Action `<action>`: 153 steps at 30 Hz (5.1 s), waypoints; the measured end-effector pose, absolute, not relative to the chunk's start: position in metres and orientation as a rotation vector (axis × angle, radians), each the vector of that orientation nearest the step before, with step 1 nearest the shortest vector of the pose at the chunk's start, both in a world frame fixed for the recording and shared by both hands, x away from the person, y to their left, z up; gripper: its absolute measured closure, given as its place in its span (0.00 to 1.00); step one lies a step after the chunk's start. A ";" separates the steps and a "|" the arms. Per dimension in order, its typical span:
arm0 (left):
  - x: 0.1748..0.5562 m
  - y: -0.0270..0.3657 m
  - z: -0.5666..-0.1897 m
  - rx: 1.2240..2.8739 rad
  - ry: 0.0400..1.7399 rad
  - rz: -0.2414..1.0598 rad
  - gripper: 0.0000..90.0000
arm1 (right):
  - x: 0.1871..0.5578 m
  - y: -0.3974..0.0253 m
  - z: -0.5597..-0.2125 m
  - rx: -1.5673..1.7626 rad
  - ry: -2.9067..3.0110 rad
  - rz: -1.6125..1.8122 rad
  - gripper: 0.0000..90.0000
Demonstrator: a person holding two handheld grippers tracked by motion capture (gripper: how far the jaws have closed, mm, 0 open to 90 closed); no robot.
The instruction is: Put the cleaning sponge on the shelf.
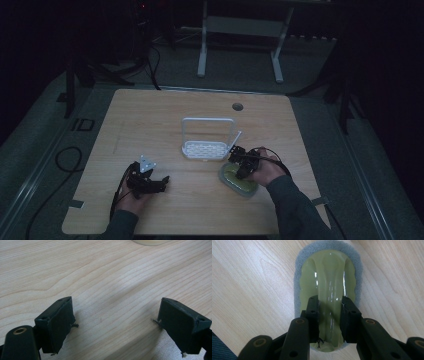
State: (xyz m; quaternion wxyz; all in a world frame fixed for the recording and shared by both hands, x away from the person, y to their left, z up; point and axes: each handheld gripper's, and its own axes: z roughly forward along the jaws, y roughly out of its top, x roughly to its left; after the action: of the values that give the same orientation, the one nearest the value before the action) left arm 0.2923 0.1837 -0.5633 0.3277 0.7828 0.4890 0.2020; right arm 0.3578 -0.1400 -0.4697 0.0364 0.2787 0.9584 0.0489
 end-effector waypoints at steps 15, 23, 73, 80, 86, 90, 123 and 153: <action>0.292 0.184 -0.563 2.049 1.282 0.528 0.15 | 0.355 -0.132 -0.461 0.743 2.918 0.181 0.80; 0.292 0.183 -0.563 2.047 1.283 0.528 0.15 | 0.355 -0.127 -0.456 0.689 2.893 0.214 0.80; 0.292 0.183 -0.564 2.043 1.284 0.529 0.15 | 0.360 -0.097 -0.448 0.326 2.773 0.289 0.80; 0.292 0.183 -0.563 2.043 1.284 0.528 0.15 | 0.361 -0.089 -0.445 0.287 2.767 0.282 0.80; 0.292 0.183 -0.563 2.046 1.283 0.528 0.15 | 0.364 -0.084 -0.444 0.264 2.767 0.280 0.80; 0.292 0.183 -0.563 2.045 1.282 0.528 0.15 | 0.365 -0.081 -0.444 0.243 2.766 0.270 0.80; 0.293 0.183 -0.563 2.053 1.271 0.525 0.15 | 0.378 -0.067 -0.435 0.132 2.770 0.274 0.80; 0.293 0.183 -0.563 2.053 1.272 0.524 0.15 | 0.388 -0.043 -0.439 -0.017 2.747 0.244 0.80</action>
State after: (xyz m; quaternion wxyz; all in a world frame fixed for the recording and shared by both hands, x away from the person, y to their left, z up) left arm 0.2928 0.1831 -0.5633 0.3288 0.7847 0.4859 0.2002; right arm 0.3882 -0.0435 -0.4387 0.1907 -0.0059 0.9778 0.0868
